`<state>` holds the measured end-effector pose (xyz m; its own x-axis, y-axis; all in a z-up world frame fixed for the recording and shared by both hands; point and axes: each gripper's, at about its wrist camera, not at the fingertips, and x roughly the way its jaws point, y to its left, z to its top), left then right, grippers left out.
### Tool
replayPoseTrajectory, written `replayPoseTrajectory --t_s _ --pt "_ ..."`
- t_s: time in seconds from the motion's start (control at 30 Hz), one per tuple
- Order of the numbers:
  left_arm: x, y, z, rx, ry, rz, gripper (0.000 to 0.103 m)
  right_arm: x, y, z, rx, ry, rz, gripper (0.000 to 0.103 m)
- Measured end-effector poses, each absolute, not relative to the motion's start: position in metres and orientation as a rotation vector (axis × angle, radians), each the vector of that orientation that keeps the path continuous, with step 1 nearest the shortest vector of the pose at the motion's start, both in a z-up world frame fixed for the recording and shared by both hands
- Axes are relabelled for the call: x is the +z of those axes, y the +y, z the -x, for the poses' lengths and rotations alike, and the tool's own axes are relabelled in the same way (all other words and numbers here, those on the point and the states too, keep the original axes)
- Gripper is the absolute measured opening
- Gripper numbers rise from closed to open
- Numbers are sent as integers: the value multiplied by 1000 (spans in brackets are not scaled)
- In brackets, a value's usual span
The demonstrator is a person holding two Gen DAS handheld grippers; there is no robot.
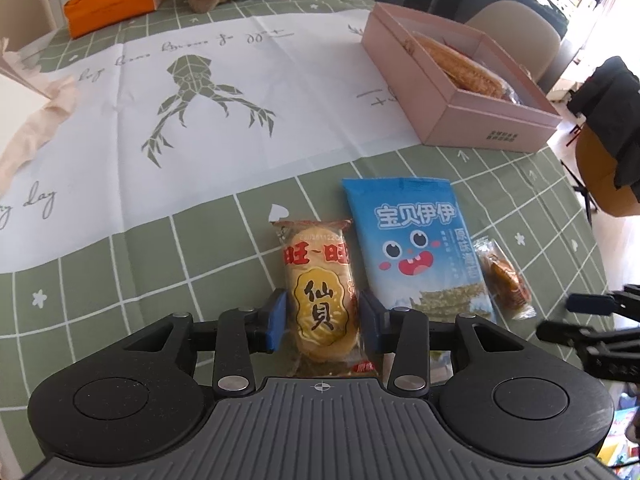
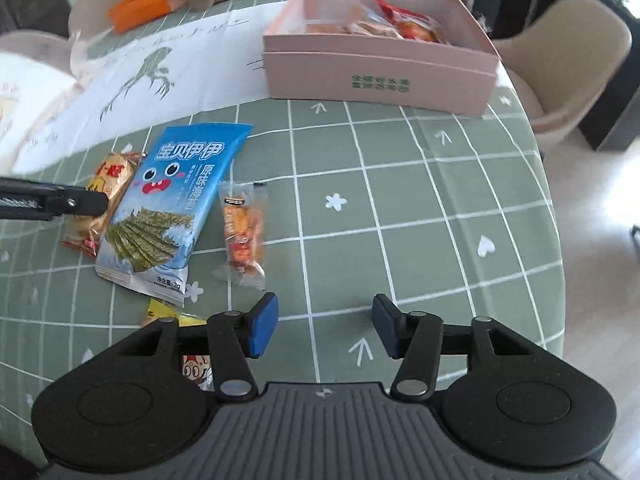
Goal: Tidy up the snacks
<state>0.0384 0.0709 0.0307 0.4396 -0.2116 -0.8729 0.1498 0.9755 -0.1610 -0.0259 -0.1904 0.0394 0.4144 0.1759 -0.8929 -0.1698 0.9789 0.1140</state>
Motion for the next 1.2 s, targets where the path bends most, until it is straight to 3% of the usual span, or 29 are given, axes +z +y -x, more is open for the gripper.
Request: replayPoseTrajectory --t_s 0.2,0.37,0.43,0.5,0.6,0.9,0.97,1.03,1.2 --pt "29 67 -32 -245 1088 62 40 53 -171 45 342 1204 -111 71" --pt "29 66 -11 -265 1088 69 39 45 -138 51 368 1270 -121 72" --pt "29 66 0 -283 1092 68 39 44 -125 54 354 1244 -54 77" --pt "29 67 10 -302 1102 72 39 44 -112 60 335 1218 29 74" --pt "30 70 21 -322 1113 72 39 47 -102 65 326 1188 98 56" --pt "30 70 31 -328 1113 52 40 45 -126 54 215 1128 120 56" --pt "29 69 29 -323 1107 52 40 42 -135 49 182 1105 118 61" --pt "29 67 26 -319 1103 44 40 39 -147 47 149 1093 93 75" --pt "28 54 19 -316 1097 -13 41 31 -161 48 101 1051 25 86"
